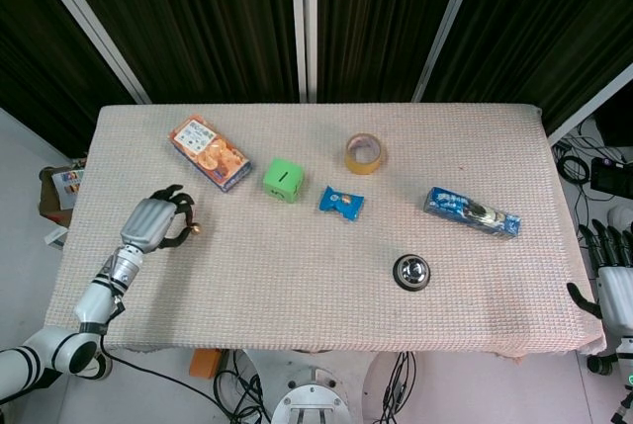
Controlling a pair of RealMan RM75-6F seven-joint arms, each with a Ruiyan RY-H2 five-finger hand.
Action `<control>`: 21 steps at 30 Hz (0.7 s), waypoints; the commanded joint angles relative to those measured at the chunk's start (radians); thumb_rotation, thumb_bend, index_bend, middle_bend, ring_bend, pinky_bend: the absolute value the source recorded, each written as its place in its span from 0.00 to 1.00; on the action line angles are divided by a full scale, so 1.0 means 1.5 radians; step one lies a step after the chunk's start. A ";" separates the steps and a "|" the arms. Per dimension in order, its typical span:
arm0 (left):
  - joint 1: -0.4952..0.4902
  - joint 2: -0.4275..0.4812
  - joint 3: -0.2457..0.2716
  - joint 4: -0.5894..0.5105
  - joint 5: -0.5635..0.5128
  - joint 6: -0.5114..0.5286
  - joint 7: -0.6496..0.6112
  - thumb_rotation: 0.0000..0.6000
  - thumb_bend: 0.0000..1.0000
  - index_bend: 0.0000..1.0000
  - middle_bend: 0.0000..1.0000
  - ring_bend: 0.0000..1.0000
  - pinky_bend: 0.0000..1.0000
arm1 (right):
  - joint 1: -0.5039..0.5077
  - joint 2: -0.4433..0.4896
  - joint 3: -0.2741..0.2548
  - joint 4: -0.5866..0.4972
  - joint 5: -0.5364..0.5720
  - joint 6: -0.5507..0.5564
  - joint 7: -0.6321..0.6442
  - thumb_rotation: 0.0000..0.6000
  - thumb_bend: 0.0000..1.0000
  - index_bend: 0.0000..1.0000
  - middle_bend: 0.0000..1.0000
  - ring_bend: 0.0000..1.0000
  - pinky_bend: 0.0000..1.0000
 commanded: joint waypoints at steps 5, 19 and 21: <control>0.019 -0.013 -0.008 -0.019 -0.049 0.020 0.154 1.00 0.48 0.74 0.29 0.12 0.21 | -0.001 0.000 -0.001 -0.001 -0.002 0.003 -0.002 1.00 0.16 0.00 0.00 0.00 0.00; 0.007 -0.005 0.007 -0.025 -0.034 -0.034 0.059 1.00 0.48 0.75 0.29 0.12 0.21 | -0.001 -0.001 -0.001 0.004 0.004 -0.004 0.001 1.00 0.16 0.00 0.00 0.00 0.00; 0.006 -0.010 0.008 -0.016 -0.033 -0.034 0.061 1.00 0.48 0.75 0.29 0.12 0.21 | 0.000 -0.002 -0.001 0.004 0.003 -0.004 0.002 1.00 0.16 0.00 0.00 0.00 0.00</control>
